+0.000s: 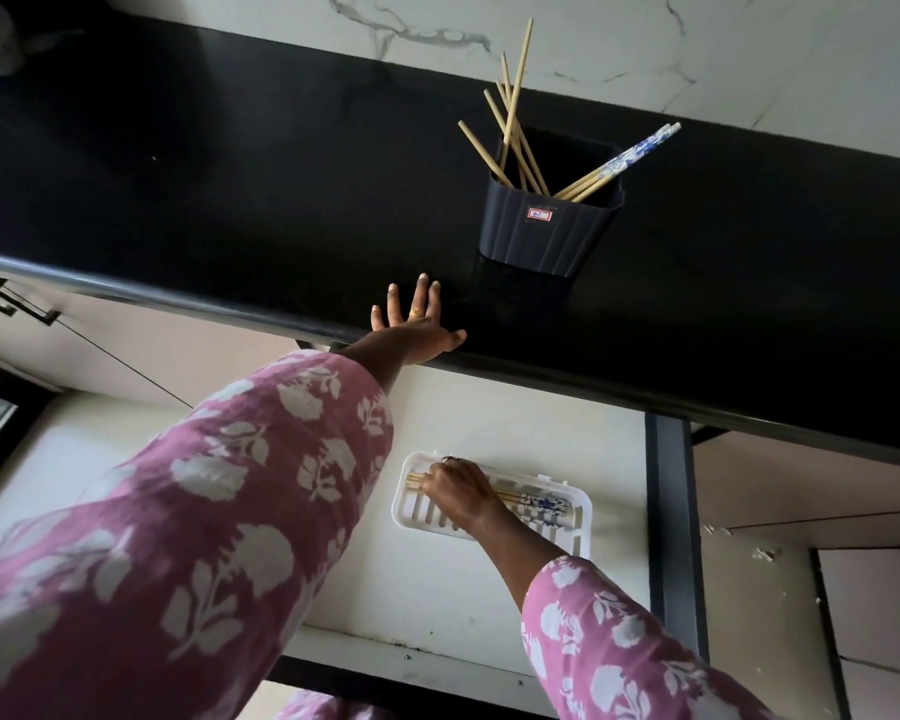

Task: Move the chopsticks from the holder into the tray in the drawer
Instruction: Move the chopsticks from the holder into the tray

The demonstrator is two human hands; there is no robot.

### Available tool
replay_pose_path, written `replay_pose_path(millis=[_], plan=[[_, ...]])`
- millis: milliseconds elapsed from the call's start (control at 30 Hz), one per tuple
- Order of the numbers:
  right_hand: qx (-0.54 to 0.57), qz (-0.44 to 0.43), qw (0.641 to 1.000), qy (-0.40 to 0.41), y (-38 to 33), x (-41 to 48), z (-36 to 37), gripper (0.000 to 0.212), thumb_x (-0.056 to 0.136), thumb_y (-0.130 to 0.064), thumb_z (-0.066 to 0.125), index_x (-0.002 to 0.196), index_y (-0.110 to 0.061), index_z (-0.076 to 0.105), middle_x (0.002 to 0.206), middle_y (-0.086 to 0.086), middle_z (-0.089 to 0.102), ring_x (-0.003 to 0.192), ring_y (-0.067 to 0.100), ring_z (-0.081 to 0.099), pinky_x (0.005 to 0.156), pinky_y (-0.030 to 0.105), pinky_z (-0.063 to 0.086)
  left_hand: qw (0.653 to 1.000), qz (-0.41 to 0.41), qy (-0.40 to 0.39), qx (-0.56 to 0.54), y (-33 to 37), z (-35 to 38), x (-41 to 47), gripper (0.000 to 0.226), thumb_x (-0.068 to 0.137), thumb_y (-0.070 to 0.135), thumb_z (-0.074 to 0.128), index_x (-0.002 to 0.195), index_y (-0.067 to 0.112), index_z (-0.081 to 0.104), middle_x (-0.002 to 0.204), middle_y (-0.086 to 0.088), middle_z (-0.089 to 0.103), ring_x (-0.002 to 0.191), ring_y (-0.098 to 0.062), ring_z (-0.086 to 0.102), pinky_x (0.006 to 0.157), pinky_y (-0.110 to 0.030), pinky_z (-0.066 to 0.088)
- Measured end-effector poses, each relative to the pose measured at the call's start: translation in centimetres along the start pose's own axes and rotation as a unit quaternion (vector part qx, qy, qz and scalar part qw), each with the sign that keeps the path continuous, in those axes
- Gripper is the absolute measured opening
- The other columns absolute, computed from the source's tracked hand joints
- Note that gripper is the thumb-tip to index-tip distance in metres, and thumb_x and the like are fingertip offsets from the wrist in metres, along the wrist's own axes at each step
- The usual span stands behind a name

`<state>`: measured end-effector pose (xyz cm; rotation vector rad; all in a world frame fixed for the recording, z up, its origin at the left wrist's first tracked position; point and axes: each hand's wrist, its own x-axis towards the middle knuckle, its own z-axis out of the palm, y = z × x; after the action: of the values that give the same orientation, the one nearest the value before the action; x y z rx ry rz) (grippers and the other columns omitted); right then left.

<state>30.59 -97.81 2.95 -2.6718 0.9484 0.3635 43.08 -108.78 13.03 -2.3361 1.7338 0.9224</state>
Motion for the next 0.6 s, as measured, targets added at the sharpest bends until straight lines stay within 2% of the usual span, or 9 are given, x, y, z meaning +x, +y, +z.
replay_pose_path(millis=[67, 133, 200, 267, 400, 467, 533, 600], plan=[[0.015, -0.001, 0.998, 0.055, 0.6, -0.4, -0.3, 0.034, 0.091, -0.009, 0.035, 0.094, 0.002, 0.067, 0.100, 0.021, 0.069, 0.098, 0.033, 0.064, 0.078, 0.034, 0.051, 1.000, -0.004, 0.004, 0.002, 0.1, 0.0, -0.2, 0.077, 0.094, 0.056, 0.035, 0.151, 0.029, -0.007, 0.158, 0.015, -0.015, 0.146, -0.028, -0.018, 0.117, -0.049, -0.005], [0.046, -0.008, 0.997, 0.062, 1.3, -1.0, -0.6, 0.035, 0.086, -0.012, 0.037, 0.081, 0.001, 0.069, 0.084, 0.020, 0.070, 0.081, 0.031, 0.068, 0.066, 0.033, 0.054, 1.000, -0.005, 0.004, 0.002, 0.2, 0.0, -0.4, 0.076, 0.094, 0.056, 0.035, 0.152, 0.028, -0.006, 0.159, 0.014, -0.013, 0.146, -0.029, -0.017, 0.117, -0.048, -0.004], [0.005, -0.055, 0.997, 0.046, 2.0, -2.0, -1.4, 0.012, 0.071, -0.008, 0.058, 0.064, -0.007, 0.067, 0.064, 0.010, 0.067, 0.061, 0.026, 0.067, 0.048, 0.025, 0.050, 1.000, -0.005, 0.002, 0.000, 0.3, -0.2, -0.7, 0.075, 0.095, 0.056, 0.035, 0.152, 0.028, -0.005, 0.159, 0.014, -0.012, 0.146, -0.029, -0.016, 0.117, -0.048, -0.004], [-0.024, -0.086, 0.993, 0.082, 2.7, -3.0, -2.4, 0.014, 0.056, -0.003, 0.070, 0.053, -0.015, 0.062, 0.052, 0.000, 0.060, 0.048, 0.019, 0.060, 0.037, 0.018, 0.041, 1.000, -0.004, -0.003, 0.000, 0.4, -0.4, -0.9, 0.075, 0.095, 0.055, 0.034, 0.152, 0.027, -0.006, 0.159, 0.013, -0.013, 0.146, -0.029, -0.017, 0.117, -0.048, -0.005], [-0.012, -0.069, 0.981, 0.180, 5.1, -3.5, -4.6, 0.018, 0.066, -0.001, 0.068, 0.058, -0.016, 0.061, 0.056, 0.000, 0.059, 0.051, 0.019, 0.059, 0.042, 0.021, 0.044, 1.000, -0.011, -0.005, -0.003, 0.5, -0.4, -1.1, 0.072, 0.096, 0.056, 0.031, 0.152, 0.028, -0.004, 0.159, 0.013, -0.010, 0.146, -0.029, -0.015, 0.117, -0.047, -0.006], [-0.005, -0.033, 0.968, 0.250, 6.9, -3.4, -6.1, 0.010, 0.075, -0.009, 0.066, 0.067, -0.015, 0.066, 0.063, 0.002, 0.064, 0.058, 0.022, 0.063, 0.047, 0.025, 0.049, 1.000, -0.015, -0.004, -0.010, 0.6, -0.3, -1.1, 0.071, 0.096, 0.056, 0.030, 0.152, 0.028, -0.002, 0.160, 0.013, -0.008, 0.147, -0.029, -0.014, 0.117, -0.047, -0.006], [0.038, 0.048, 0.944, 0.324, 8.5, -3.6, -8.5, 0.019, 0.085, -0.017, 0.054, 0.074, -0.013, 0.069, 0.073, 0.005, 0.067, 0.068, 0.024, 0.064, 0.057, 0.029, 0.053, 1.000, -0.018, -0.002, -0.013, 0.6, -0.2, -1.1, 0.071, 0.095, 0.056, 0.031, 0.152, 0.028, -0.001, 0.160, 0.014, -0.008, 0.147, -0.028, -0.014, 0.117, -0.047, -0.006], [-0.006, 0.077, 0.908, 0.412, 10.2, -3.4, -10.9, 0.024, 0.087, -0.020, 0.054, 0.069, -0.015, 0.069, 0.067, 0.002, 0.068, 0.064, 0.022, 0.065, 0.061, 0.030, 0.051, 1.000, -0.017, 0.003, -0.009, 0.7, -0.2, -1.1, 0.071, 0.095, 0.056, 0.032, 0.152, 0.029, -0.002, 0.159, 0.014, -0.009, 0.147, -0.028, -0.015, 0.117, -0.047, -0.006]])
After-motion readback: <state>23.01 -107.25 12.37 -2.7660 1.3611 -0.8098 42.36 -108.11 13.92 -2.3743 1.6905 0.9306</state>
